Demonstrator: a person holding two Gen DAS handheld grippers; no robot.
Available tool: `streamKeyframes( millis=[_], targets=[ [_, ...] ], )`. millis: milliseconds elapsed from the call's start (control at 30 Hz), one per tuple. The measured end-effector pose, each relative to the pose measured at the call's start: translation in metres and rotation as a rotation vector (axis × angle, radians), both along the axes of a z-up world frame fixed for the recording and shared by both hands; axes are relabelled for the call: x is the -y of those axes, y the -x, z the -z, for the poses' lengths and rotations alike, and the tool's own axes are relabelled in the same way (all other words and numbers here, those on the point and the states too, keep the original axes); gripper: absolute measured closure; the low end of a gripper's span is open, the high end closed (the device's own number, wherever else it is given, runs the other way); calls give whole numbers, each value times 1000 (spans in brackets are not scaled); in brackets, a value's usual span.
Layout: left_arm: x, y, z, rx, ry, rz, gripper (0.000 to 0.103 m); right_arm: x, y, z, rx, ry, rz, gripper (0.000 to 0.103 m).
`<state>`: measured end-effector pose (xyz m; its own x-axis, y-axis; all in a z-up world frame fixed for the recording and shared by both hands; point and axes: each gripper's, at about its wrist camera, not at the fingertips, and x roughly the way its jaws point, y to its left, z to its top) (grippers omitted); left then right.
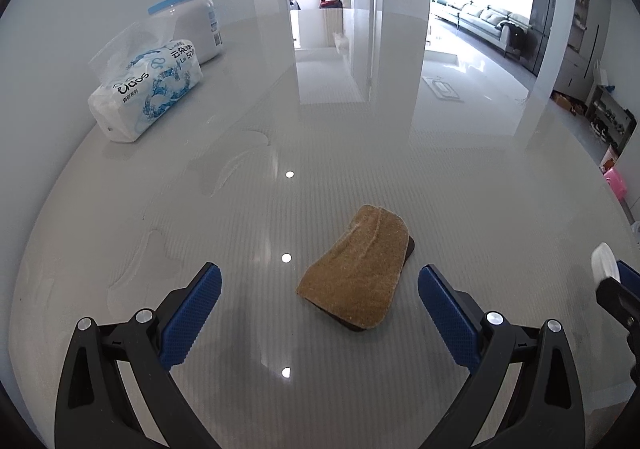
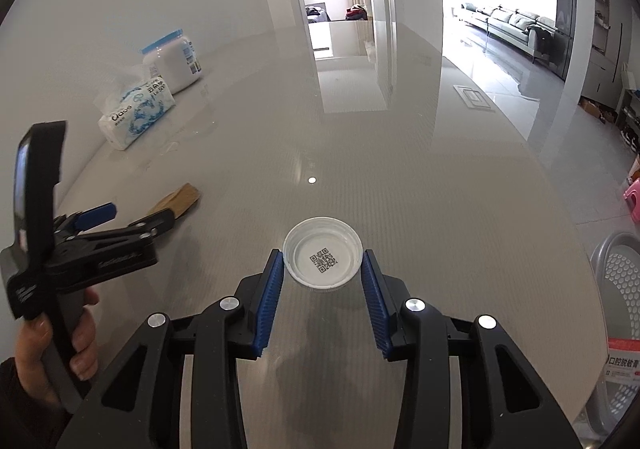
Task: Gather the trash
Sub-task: 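Grasp the white lid with the right gripper while the left gripper grasps the brown paper scrap, then carry the white lid and brown paper scrap over the grey basket with both grippers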
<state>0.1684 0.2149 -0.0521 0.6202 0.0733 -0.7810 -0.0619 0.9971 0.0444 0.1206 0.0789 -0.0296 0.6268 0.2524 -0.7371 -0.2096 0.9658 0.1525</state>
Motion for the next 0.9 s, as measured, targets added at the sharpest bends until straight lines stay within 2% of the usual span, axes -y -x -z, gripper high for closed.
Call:
streamKeyframes(
  millis=[67,133,200,467,533,700,900],
  targets=[
    [0,-2,2,-12,-1,-1,9,1,7,-1,4,-6,-5,64],
    [2,-3,6,-30,-3,8,23,3,11,-2,5,-13,-7,64],
    [4,-4,7,-28,-4,14,24,4,15,-2,5,-18,-6,64],
    [12,2,4,-2,-2,53,65,13,22,-1,-6,-32,8,64],
    [13,5,4,2,5,68,80,15,23,-1,-6,-36,12,64],
    [19,12,1,16,15,91,91,18,27,-1,-11,-43,20,64],
    [28,29,-22,94,-11,101,91,30,36,-3,-7,-57,38,64]
  ],
)
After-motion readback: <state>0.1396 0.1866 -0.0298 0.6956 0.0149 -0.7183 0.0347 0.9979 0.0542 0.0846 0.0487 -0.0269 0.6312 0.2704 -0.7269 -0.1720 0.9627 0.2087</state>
